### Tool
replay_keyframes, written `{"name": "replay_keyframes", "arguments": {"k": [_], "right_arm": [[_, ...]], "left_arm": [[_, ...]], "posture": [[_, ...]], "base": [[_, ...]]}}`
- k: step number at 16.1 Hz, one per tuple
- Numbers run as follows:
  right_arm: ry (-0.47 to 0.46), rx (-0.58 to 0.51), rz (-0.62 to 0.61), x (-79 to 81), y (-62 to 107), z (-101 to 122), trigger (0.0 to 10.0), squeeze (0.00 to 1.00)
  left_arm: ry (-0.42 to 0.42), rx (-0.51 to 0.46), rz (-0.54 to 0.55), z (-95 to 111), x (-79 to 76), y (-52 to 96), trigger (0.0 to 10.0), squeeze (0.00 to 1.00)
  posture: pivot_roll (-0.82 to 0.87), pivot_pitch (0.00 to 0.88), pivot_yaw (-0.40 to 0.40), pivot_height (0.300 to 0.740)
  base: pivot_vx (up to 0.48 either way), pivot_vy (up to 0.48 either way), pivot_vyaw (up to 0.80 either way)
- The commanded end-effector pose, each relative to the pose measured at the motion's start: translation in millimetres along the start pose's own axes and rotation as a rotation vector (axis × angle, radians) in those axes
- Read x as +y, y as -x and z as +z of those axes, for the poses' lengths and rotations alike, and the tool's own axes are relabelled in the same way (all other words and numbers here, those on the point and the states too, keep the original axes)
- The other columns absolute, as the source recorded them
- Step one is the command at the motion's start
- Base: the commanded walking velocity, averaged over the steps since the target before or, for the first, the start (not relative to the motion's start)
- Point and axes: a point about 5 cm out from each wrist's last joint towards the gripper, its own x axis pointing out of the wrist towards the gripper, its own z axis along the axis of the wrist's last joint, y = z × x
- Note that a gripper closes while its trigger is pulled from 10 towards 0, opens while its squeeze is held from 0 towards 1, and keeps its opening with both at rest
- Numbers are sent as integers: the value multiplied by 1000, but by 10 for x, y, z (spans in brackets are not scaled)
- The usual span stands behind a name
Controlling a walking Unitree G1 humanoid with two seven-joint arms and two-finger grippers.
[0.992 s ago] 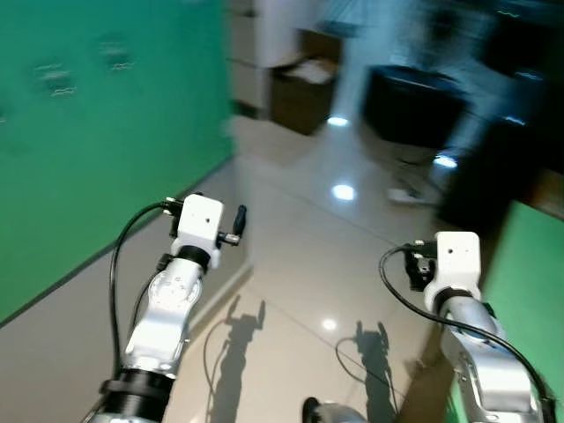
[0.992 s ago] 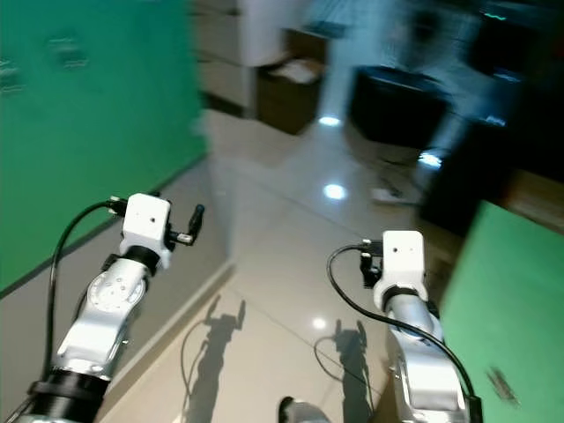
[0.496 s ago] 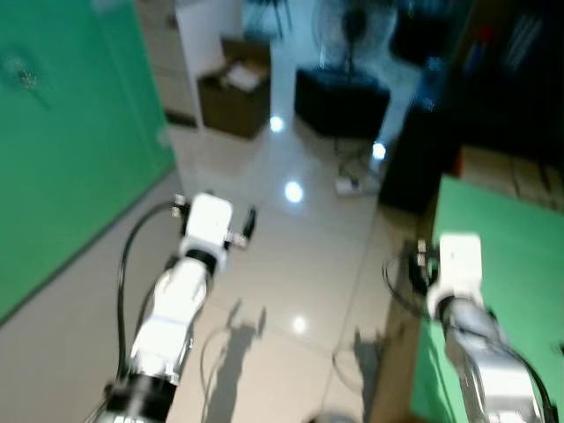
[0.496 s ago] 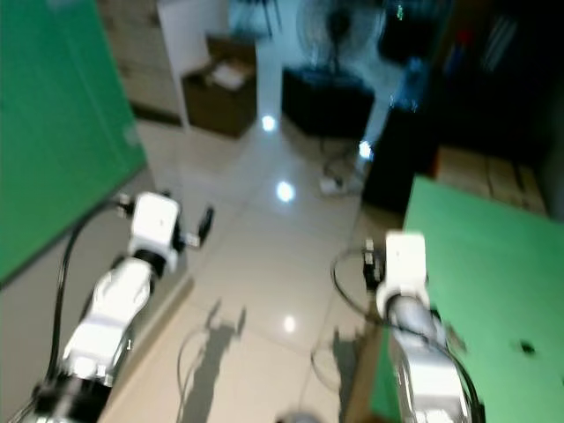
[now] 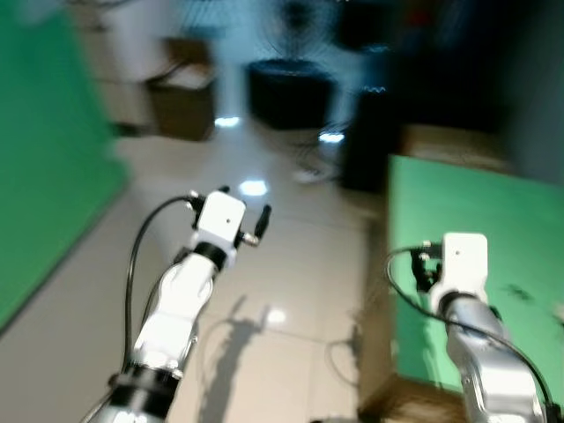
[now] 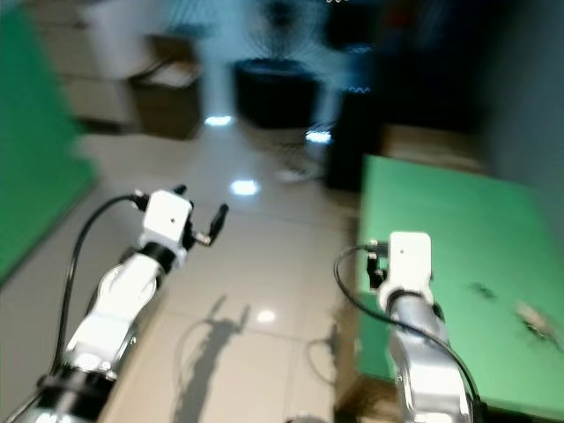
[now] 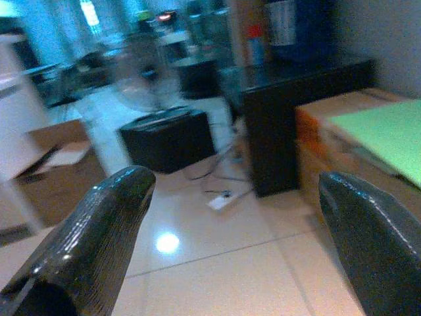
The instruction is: Hang keys on a hook
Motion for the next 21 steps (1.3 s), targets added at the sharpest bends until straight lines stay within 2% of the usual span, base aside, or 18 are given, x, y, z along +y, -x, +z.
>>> {"name": "replay_keyframes", "arguments": {"k": [1, 4, 5, 7, 12, 14, 17, 18, 21], "right_arm": [[15, 9, -16, -41, 5, -5, 10000, 0], [215, -107, -22, -74, -40, 103, 10000, 0], [253, -122, -17, -74, -55, 116, 10000, 0], [216, -90, -20, -89, -95, 103, 10000, 0], [231, -145, -2, -98, -133, 162, 10000, 0], [210, -173, 12, -77, -135, 164, 10000, 0], [171, -211, 11, -79, -105, 132, 10000, 0], [170, -210, 9, -83, -100, 115, 10000, 0], [153, -211, 10, -78, -96, 93, 10000, 0]], "left_arm": [[1, -20, -5, 55, -9, -27, 10000, 0], [32, -13, 40, 20, 11, 5, 10000, 0], [36, -12, 50, 16, 23, 13, 10000, 0], [41, -12, 60, 16, 28, 28, 10000, 0], [31, -10, 84, 8, 31, 48, 10000, 0], [28, -3, 102, -3, 62, 55, 10000, 0], [24, -14, 175, -2, 186, 93, 10000, 0], [56, -15, 174, 1, 191, 98, 10000, 0], [52, -66, 167, 86, 200, 91, 10000, 0]], "posture": [[-126, 1, 9, 740], [-125, 1, 0, 740], [-124, 2, -4, 740], [-121, 0, -13, 740], [-122, 0, -20, 740], [-120, 0, -16, 740], [-116, 0, -13, 740], [-116, 0, -12, 740], [-114, 0, -11, 740]], "base": [[0, -390, -800], [0, -403, -263], [0, -409, 0], [0, -411, 0], [0, -415, 0], [0, -420, 0], [0, -412, 0], [0, 0, 0], [0, 0, 0]]}}
